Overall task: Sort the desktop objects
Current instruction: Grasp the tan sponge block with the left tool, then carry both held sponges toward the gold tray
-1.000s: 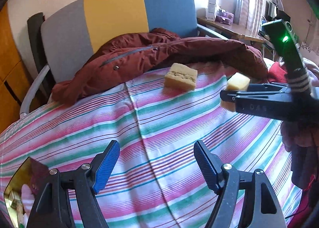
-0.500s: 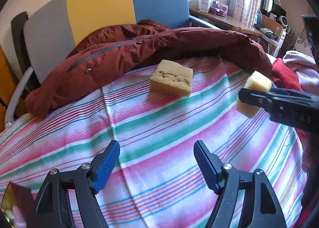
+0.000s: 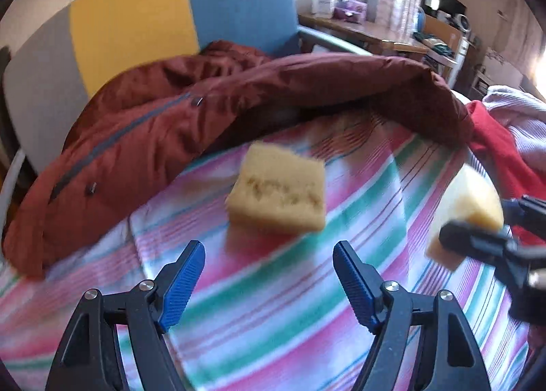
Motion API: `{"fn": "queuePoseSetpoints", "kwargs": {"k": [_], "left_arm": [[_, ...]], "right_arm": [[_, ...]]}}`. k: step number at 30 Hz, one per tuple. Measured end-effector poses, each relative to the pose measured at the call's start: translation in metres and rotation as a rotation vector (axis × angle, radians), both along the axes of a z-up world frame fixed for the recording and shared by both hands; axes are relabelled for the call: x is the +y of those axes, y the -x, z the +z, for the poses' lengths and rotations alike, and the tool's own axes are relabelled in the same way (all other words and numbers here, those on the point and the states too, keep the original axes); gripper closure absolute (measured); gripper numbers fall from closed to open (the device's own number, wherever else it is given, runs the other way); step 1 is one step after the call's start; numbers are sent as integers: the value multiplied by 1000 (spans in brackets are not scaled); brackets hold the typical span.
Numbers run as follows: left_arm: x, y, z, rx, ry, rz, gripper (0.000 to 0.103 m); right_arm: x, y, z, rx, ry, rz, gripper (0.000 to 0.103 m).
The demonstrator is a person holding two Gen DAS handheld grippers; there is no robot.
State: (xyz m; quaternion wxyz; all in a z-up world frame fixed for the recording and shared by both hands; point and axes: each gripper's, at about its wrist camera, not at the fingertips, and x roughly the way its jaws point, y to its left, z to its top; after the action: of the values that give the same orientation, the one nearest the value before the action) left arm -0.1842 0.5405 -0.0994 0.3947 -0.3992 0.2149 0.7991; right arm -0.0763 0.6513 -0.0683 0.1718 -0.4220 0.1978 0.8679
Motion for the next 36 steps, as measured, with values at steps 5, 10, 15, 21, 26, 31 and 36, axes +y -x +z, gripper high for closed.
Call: {"fn": "queuePoseSetpoints", "kwargs": {"k": [5, 10, 15, 21, 26, 31, 36], "left_arm": [[26, 8, 4, 45, 15, -53, 11], [48, 19, -12, 94, 112, -96, 11], [55, 29, -30, 50, 161, -92, 31], [40, 33, -29, -33, 98, -19, 36], [11, 23, -28, -53, 72, 88, 37], [-25, -7, -17, -19, 71, 174, 38], [-66, -39, -9, -60, 46, 238, 38]], "right_arm": [[3, 1, -2, -3, 10, -6, 40], [4, 0, -3, -6, 9, -5, 40], [2, 1, -6, -17, -15, -1, 40], [-4, 5, -9, -30, -30, 25, 40], [-12, 8, -11, -40, -21, 90, 40], [-23, 14, -21, -78, -5, 157, 40], [-37, 18, -27, -90, 5, 237, 40]]}}
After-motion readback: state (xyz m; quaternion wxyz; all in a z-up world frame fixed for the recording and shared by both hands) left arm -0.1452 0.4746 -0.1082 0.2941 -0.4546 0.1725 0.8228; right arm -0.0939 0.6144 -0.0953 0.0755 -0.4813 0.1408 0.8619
